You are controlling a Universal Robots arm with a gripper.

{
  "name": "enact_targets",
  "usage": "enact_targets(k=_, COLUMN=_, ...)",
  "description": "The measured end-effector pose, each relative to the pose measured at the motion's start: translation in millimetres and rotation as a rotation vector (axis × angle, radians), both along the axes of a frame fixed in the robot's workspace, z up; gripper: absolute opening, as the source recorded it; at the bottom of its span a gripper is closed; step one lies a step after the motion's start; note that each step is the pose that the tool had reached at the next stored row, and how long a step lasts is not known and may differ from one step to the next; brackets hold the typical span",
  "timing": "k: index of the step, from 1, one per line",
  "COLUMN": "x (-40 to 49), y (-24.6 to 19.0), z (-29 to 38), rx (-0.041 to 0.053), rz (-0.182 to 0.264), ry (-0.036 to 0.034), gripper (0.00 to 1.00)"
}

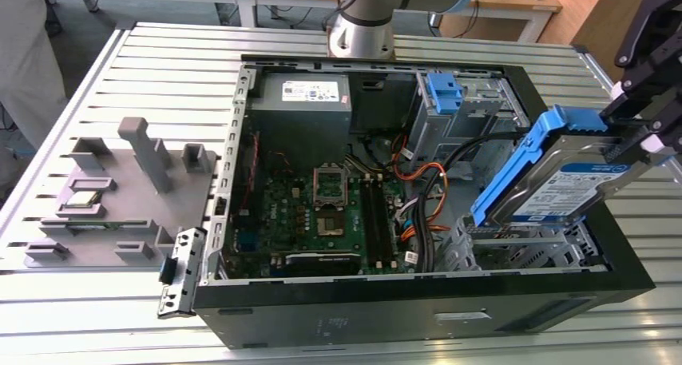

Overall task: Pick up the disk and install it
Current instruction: 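Pick up the disk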

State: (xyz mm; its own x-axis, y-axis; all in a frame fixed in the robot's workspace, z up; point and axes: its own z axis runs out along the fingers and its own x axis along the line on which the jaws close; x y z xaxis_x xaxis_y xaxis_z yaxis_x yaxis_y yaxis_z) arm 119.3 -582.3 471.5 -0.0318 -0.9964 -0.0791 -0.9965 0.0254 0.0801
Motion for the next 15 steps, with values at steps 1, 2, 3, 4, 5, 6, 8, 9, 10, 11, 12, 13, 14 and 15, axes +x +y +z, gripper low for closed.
enact_targets(k=1, x=0.0, y=-0.3, z=-0.5, rx=0.0015, rz=0.0, ry=-0.0001, gripper=0.35)
enact_targets(k=2, x=0.0, y=-0.7, z=-1.3, rx=0.0028, rz=0.0, ry=-0.0004, gripper=0.35)
enact_targets(k=3, x=0.0, y=-1.1, z=-2.0, rx=0.004, rz=0.0, ry=-0.0008, gripper=0.35)
enact_targets(k=4, x=0.0, y=-1.6, z=-2.7, rx=0.0056, rz=0.0, ry=-0.0012, gripper=0.35)
enact_targets(k=5, x=0.0, y=-2.2, z=-3.6, rx=0.0076, rz=0.001, ry=-0.0015, gripper=0.35)
enact_targets(k=6, x=0.0, y=-2.7, z=-4.6, rx=0.0094, rz=0.001, ry=-0.0018, gripper=0.35)
enact_targets(k=8, x=0.0, y=-3.7, z=-6.6, rx=0.0131, rz=0.001, ry=-0.0021, gripper=0.35)
enact_targets(k=9, x=0.0, y=-4.3, z=-7.5, rx=0.0156, rz=0.001, ry=-0.0022, gripper=0.35)
enact_targets(k=10, x=0.0, y=-4.8, z=-8.2, rx=0.0191, rz=0.001, ry=-0.0023, gripper=0.35)
enact_targets(k=11, x=0.0, y=-5.2, z=-8.7, rx=0.0235, rz=0.001, ry=-0.0023, gripper=0.35)
enact_targets(k=12, x=0.0, y=-5.5, z=-8.8, rx=0.0273, rz=0.001, ry=-0.0023, gripper=0.35)
enact_targets(k=13, x=0.0, y=-5.7, z=-8.8, rx=0.0279, rz=0.001, ry=-0.0023, gripper=0.35)
enact_targets(k=14, x=0.0, y=-5.8, z=-9.0, rx=0.028, rz=0.001, ry=-0.0023, gripper=0.35)
enact_targets(k=15, x=0.0, y=-5.9, z=-9.5, rx=0.0282, rz=0.001, ry=-0.0023, gripper=0.35)
